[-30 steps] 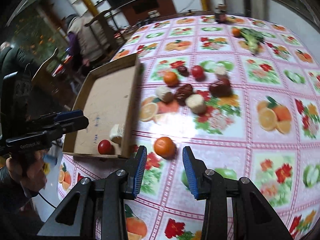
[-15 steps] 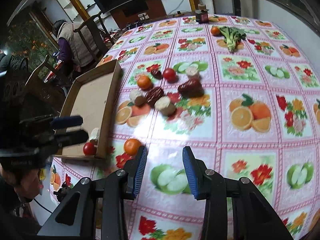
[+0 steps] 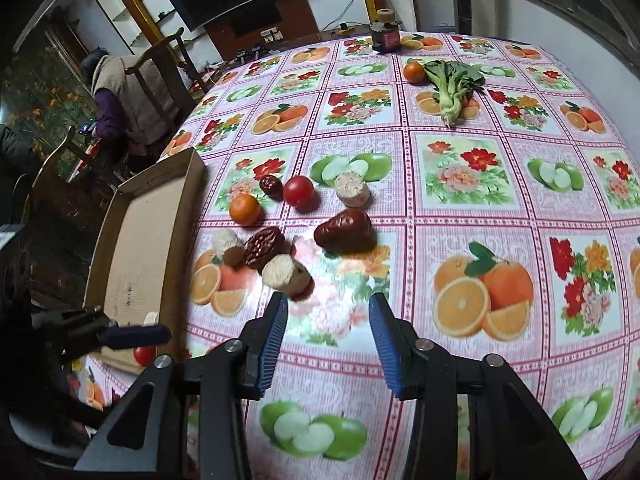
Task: Organize fruits
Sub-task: 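Grasp the mandarin orange with the left tool while the right tool grasps a red date, then carry mandarin and red date into the cardboard tray and open both tools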
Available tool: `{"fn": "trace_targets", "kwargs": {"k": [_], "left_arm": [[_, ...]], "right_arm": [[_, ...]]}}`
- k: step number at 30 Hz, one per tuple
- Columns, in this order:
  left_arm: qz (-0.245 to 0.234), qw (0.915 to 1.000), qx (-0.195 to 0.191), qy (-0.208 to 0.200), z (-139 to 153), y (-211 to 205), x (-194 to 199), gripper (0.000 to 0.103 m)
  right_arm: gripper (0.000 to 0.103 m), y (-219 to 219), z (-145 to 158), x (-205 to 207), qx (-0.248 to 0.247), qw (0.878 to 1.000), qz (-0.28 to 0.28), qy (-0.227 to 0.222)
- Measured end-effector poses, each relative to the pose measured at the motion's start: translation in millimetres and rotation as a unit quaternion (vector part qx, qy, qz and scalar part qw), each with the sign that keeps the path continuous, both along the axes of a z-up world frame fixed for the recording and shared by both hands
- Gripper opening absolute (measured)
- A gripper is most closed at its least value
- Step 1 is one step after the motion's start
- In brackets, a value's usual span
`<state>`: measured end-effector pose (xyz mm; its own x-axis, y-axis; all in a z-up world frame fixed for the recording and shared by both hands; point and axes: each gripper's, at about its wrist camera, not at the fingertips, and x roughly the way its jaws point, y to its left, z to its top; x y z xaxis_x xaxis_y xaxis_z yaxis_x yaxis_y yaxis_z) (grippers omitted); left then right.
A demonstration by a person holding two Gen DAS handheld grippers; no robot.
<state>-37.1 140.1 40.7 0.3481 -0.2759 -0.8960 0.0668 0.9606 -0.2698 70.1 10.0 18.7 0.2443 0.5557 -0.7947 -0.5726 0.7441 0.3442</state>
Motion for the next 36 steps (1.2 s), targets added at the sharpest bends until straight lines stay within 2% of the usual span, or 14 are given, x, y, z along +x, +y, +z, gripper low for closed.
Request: {"fn": "trace_targets", "kwargs": {"k": [4,12,15,18,19,21,25,27,30,36], "left_arm": [[-0.009,0.9998,0.001,0.019,-13.0,-2.0,7.7,0.055],[-0.019,0.9975,0.038,0.056,-42.1,-11.5,20.7,0.055],[-0.028,0.9954,0.054,0.074,-51.5,-18.5,22.9,0.055],[-0.025,0.9950,0.061,0.075,-53.7,-22.0,25.0,0.054],[-0.027,0.9945,0.068,0.075,-54.4,-23.6,25.9,0.053],[-0.034,0.9938,0.081,0.068,-53.4,-27.8,26.8,0.030],[-0.033,0.9957,0.059,0.064,-49.4,-29.1,28.3,0.030],[-0.023,0.9977,0.032,0.054,-41.4,-23.4,25.2,0.029],[-0.007,0.9995,0.004,0.031,-26.3,-11.9,18.5,0.029],[0.037,0.9990,-0.022,-0.014,1.3,26.9,-0.6,0.029]], "right_arm": [[0.051,16.5,-5.3,11.4,-0.012,1.000,-0.005,-0.006],[0.060,51.3,-26.7,43.3,-0.048,0.999,-0.006,-0.005],[0.060,61.4,-41.0,52.8,-0.071,0.997,-0.007,-0.001],[0.058,63.2,-49.4,58.6,-0.066,0.998,-0.014,0.000],[0.050,63.0,-48.8,58.8,-0.061,0.998,-0.015,-0.003],[0.050,62.0,-47.6,58.7,-0.057,0.998,-0.016,0.000],[0.050,51.4,-37.2,47.8,-0.042,0.999,-0.021,-0.009],[0.050,44.1,-29.4,40.7,-0.031,0.999,-0.025,-0.012],[0.050,32.1,-17.4,27.6,-0.013,0.999,-0.032,-0.017],[0.050,19.3,1.6,-4.4,0.022,0.999,-0.031,-0.025]]}}
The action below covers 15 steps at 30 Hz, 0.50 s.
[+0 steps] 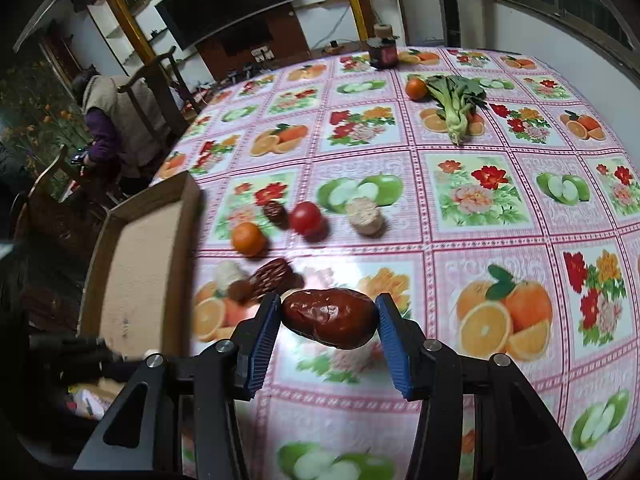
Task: Organize fruits
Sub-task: 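Carry mandarin and red date into the cardboard tray and open both tools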
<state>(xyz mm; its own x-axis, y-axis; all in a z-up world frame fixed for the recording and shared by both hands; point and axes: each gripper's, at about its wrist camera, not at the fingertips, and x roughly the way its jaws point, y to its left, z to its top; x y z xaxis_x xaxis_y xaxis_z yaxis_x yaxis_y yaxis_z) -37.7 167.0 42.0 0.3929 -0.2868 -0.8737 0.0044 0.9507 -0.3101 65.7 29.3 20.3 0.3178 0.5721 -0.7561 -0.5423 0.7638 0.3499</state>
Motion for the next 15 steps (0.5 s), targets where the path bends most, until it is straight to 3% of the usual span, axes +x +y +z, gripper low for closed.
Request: {"fn": "trace_targets", "kwargs": {"k": [15], "left_arm": [[0.091,0.9953,0.026,-0.023,21.2,64.4,-44.0,0.029]], "right_arm": [[0.050,38.7,18.7,-67.5,0.033,0.997,0.068,-0.003]]}}
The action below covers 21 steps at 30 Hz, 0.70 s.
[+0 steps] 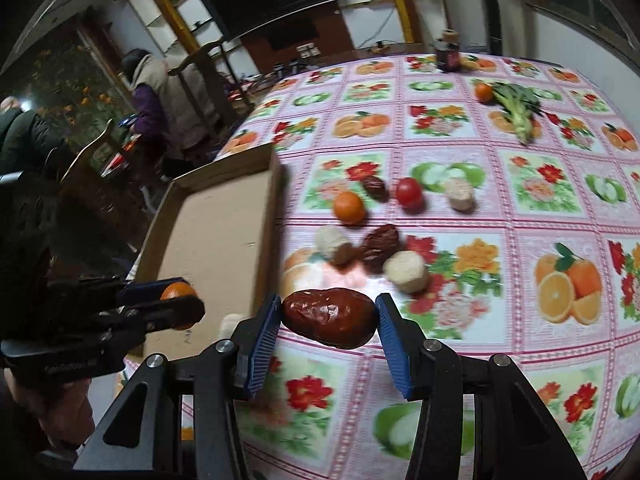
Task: Organize fruits
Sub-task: 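Carry mandarin and red date into the cardboard tray and open both tools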
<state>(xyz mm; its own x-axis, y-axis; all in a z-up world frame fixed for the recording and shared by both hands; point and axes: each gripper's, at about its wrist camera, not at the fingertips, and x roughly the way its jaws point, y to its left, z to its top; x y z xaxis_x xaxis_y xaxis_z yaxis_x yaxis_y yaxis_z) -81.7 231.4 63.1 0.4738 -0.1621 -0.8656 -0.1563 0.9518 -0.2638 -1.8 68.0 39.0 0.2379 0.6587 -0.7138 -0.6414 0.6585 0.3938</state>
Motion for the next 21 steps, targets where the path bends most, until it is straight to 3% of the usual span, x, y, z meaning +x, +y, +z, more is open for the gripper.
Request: {"fn": "trace_targets", "kwargs": {"k": [21], "left_arm": [[0.094,0.9953,0.023,0.003,-0.6,69.0,-20.8,0.029]], "right_arm": [[0.050,78.3,23.8,-16.4,0.022,0.995,0.100,-0.023]]}}
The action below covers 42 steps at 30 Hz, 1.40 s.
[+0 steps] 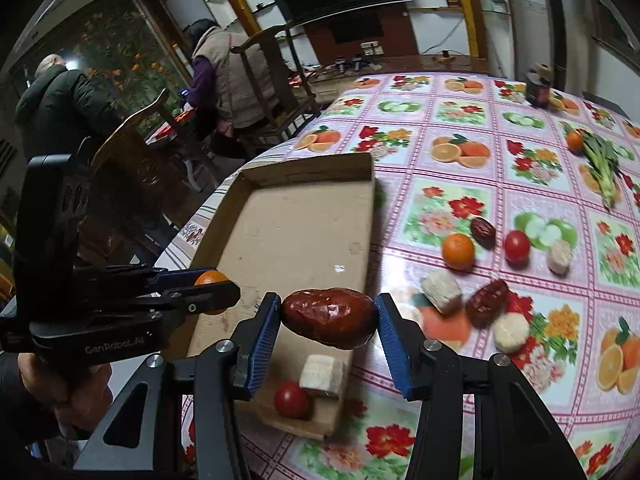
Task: Organize fruits
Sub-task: 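Carry mandarin and red date into the cardboard tray and open both tools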
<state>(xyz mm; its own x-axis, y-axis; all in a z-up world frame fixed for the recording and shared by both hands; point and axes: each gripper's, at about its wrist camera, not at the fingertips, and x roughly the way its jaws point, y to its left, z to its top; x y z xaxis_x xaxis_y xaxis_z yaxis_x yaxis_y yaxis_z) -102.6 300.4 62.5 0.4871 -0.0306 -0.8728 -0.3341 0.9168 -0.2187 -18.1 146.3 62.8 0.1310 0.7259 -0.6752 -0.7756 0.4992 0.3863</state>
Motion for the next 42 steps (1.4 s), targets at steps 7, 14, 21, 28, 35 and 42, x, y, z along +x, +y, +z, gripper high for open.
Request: {"fn": "trace_targets", "kwargs": {"k": [7,14,21,28,35,42], "left_arm": [[0.020,0.9998,0.003,0.006,-4.6,21.5,2.3,0.029],[0.034,0.9989,0.007,0.032,-25.2,35.5,6.1,0.029],[0.029,0.9980,0.005,0.056,-43.4,34.6,2.3,0.029],[0.030,0.9958,0.004,0.086,-64.2,30.6,2.4,0.029],[0.029,0.9951,0.004,0.095,-65.0,28.7,3.1,0.031],[0.035,0.9951,0.013,0.092,-55.1,25.6,-2.6,0.060]], "right_arm": [[0.050,31.1,-7.0,0.2,-0.012,0.999,0.036,-0.001],[0.049,60.1,-27.4,-8.3,-0.048,0.995,0.085,0.000],[0.049,81.4,-51.1,-22.0,-0.092,0.988,0.121,-0.014],[0.050,92.7,-72.8,-26.7,-0.122,0.982,0.141,-0.012],[0.050,92.8,-72.2,-25.3,-0.123,0.982,0.141,-0.011],[0.059,85.3,-55.4,-32.3,-0.110,0.984,0.134,-0.033]]}}
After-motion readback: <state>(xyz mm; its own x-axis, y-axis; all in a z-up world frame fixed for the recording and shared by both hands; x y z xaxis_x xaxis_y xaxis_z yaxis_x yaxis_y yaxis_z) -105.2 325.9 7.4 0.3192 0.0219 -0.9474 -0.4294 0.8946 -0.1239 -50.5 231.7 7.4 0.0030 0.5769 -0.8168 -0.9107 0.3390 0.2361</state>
